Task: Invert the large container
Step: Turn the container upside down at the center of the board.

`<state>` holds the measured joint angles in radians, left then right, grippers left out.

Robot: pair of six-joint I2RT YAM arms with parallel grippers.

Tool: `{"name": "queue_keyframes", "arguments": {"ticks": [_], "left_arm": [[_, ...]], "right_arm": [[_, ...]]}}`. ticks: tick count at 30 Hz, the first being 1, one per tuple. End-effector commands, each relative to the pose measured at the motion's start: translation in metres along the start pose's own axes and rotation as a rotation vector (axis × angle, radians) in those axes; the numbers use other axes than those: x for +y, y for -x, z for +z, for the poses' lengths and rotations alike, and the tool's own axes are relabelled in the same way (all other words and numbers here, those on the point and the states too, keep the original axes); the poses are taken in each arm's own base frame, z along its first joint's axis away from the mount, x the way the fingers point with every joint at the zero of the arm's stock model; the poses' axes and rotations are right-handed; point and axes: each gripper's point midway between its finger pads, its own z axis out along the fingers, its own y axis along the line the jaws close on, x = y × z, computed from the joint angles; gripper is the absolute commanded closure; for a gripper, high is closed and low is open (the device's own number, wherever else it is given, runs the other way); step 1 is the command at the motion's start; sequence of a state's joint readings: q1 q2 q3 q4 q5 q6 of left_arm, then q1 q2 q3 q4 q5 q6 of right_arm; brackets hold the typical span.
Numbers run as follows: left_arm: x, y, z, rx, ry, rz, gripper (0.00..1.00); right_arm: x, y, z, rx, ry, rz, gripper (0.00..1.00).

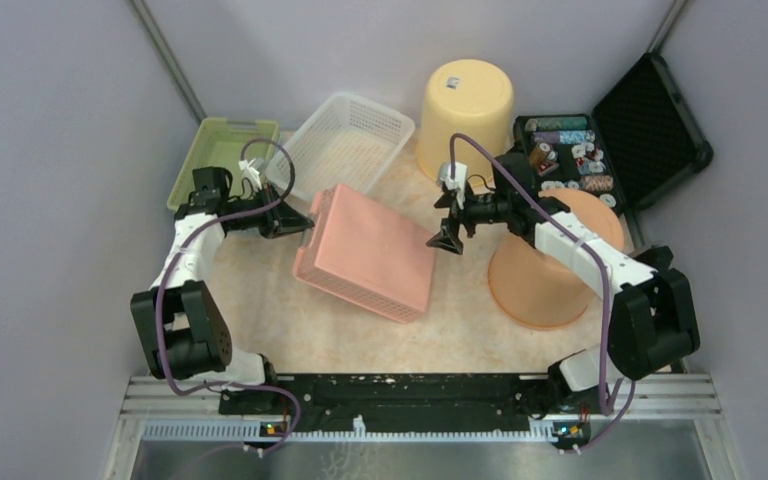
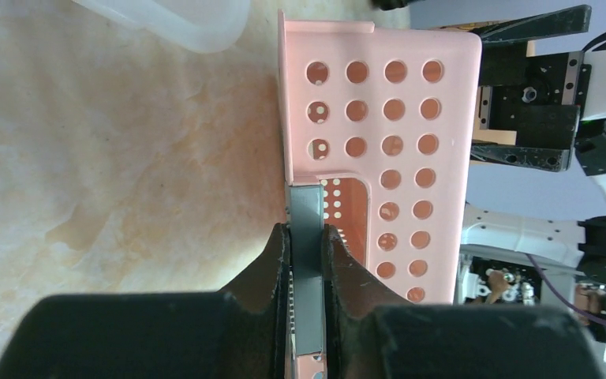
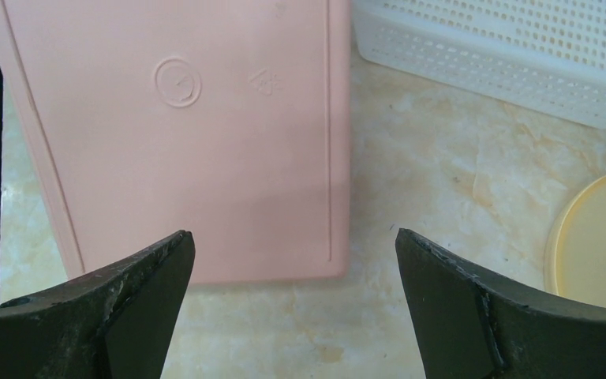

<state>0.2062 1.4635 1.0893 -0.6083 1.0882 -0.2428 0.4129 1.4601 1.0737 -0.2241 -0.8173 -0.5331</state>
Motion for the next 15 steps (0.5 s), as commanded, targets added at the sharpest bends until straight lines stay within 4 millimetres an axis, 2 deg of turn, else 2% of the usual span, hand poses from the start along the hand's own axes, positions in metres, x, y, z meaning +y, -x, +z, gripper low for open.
{"name": "queue_keyframes", "arguments": {"ticks": [1,8,15], "left_arm": [[-0.003,0.0,-0.009,-0.039,0.03,0.157,0.85],[0.004,-0.008,-0.009,-0.033,0.042,0.226,0.83],[0.021,-0.019,-0.008,-0.026,0.097,0.248,0.82]], "right_arm": [[0.01,0.006,-0.009,-0.018,0.011,-0.09,0.01],[0.02,0.0,-0.019,0.004,0.009,-0.104,0.01],[0.032,-0.007,-0.029,0.03,0.002,-0.101,0.01]]}}
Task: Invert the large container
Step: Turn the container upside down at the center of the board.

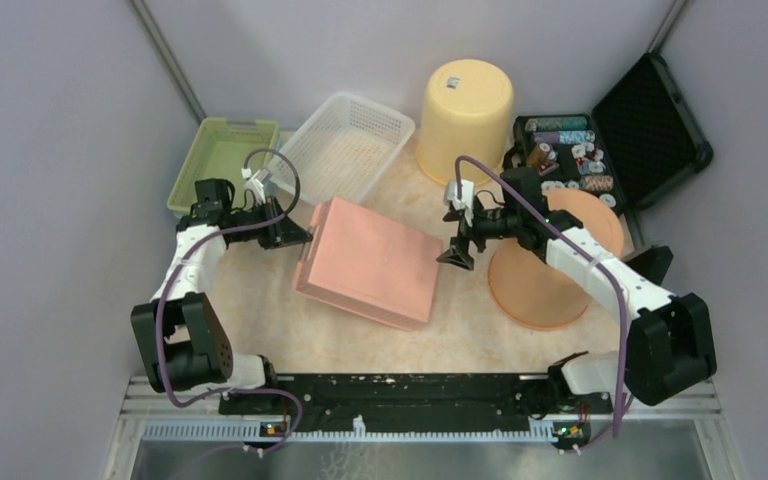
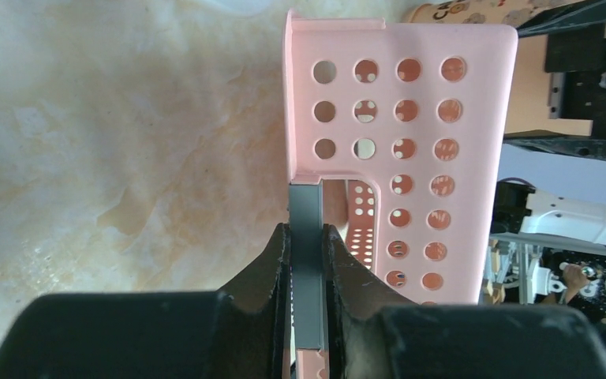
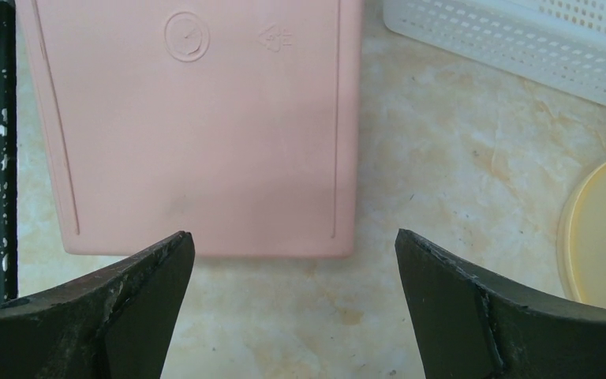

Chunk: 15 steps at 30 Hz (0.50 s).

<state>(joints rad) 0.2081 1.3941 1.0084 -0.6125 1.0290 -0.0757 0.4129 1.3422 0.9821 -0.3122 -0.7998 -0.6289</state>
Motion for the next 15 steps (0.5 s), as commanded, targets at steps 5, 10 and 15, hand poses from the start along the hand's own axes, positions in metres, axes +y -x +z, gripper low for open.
{"name": "queue_keyframes", "arguments": {"ticks": [5,10,15], "left_arm": [[0.021,-0.005,-0.004,-0.016,0.102,0.139,0.8],[0.034,-0.011,-0.003,-0.006,0.151,0.155,0.78],[0.044,-0.016,-0.003,0.005,0.184,0.181,0.76]], "right_arm": [[0.015,0.008,-0.012,-0.02,0.015,-0.035,0.01],[0.019,0.003,-0.01,-0.012,0.02,-0.044,0.01],[0.029,-0.005,-0.002,0.031,0.039,-0.097,0.01]]}}
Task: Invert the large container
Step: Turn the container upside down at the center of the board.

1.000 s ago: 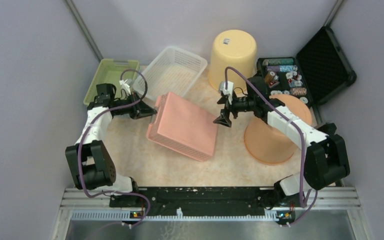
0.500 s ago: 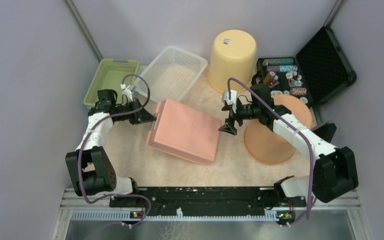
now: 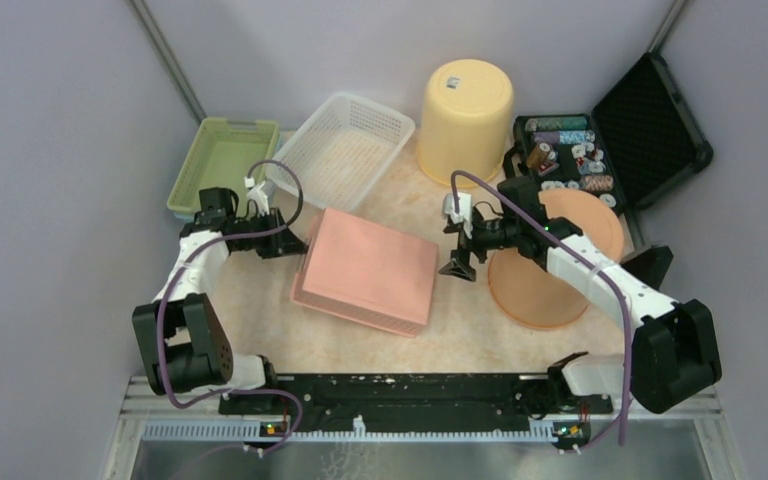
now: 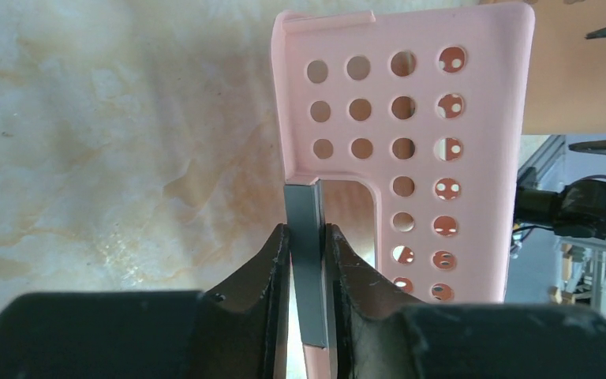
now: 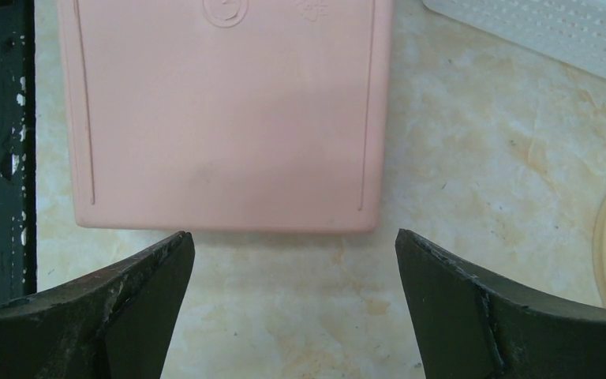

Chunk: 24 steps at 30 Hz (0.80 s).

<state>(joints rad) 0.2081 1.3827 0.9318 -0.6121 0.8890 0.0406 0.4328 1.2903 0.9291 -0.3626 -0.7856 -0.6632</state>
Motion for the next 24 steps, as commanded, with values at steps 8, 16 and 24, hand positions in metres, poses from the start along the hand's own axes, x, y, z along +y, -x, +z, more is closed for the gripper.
{"name": "queue_keyframes", "arguments": {"ticks": [8,16,24], "left_arm": [[0.016,0.001,-0.005,-0.028,0.081,0.162,0.72],[0.02,-0.005,-0.005,-0.022,0.096,0.209,0.66],[0.019,-0.002,-0.008,-0.03,0.104,0.238,0.58]], "right_arm": [[0.016,0.005,0.009,0.009,0.033,-0.107,0.01],[0.021,-0.003,0.011,0.018,0.047,-0.129,0.01],[0.027,-0.005,0.012,0.017,0.065,-0.157,0.01]]}}
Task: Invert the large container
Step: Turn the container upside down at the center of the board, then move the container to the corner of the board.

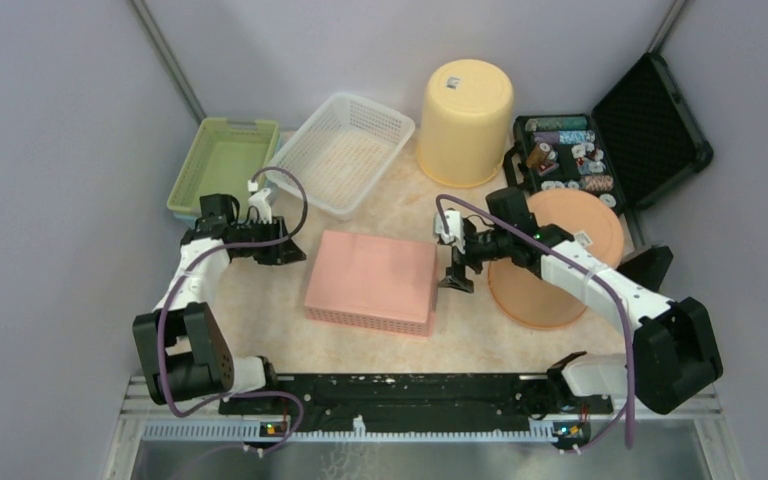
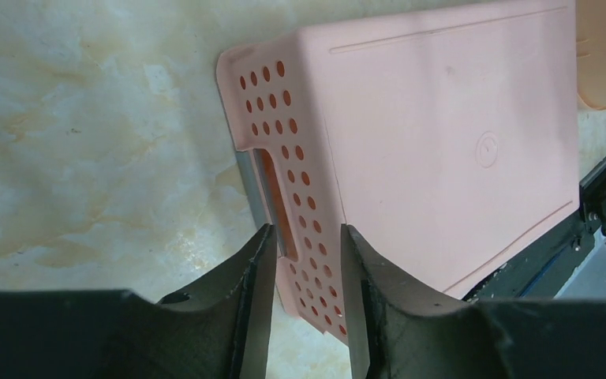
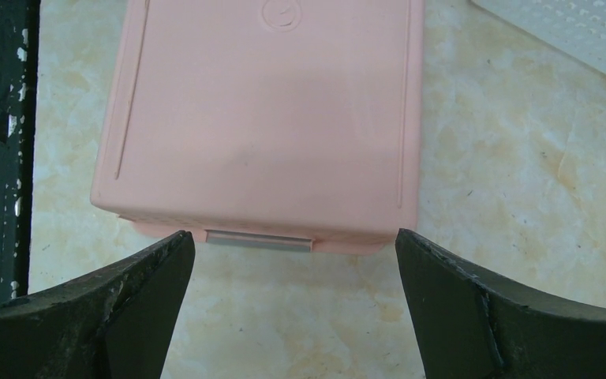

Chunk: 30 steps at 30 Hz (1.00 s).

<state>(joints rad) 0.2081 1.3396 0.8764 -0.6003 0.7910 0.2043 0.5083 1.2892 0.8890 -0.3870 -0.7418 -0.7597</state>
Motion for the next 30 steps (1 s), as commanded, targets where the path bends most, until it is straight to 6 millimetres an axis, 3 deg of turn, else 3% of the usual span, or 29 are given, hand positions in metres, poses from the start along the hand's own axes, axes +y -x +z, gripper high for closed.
{"name": "queue_keyframes", "arguments": {"ticks": [1,6,11,13,19,24,30], "left_arm": [[-0.001,0.011,-0.006,-0.047,0.014,0.074,0.56],[-0.006,0.022,-0.011,-0.085,0.013,0.103,0.43],[-0.022,0.038,-0.021,-0.138,-0.034,0.193,0.2],[-0.027,0.042,-0.023,-0.15,-0.051,0.222,0.15],[-0.032,0.048,-0.029,-0.196,-0.046,0.289,0.13],[-0.038,0.056,-0.043,-0.274,0.013,0.416,0.01],[-0.046,0.06,-0.055,-0.312,0.041,0.473,0.01]], "right_arm": [[0.004,0.009,-0.002,-0.035,0.002,-0.07,0.01],[0.006,0.004,-0.001,-0.021,0.004,-0.084,0.01],[0.002,-0.004,0.002,0.008,-0.01,-0.086,0.01],[0.0,-0.005,0.004,0.021,-0.021,-0.09,0.01],[-0.003,-0.014,0.016,0.102,-0.055,-0.123,0.01],[-0.022,-0.027,0.028,0.218,-0.138,-0.126,0.01],[-0.034,-0.028,0.035,0.261,-0.168,-0.108,0.01]]}}
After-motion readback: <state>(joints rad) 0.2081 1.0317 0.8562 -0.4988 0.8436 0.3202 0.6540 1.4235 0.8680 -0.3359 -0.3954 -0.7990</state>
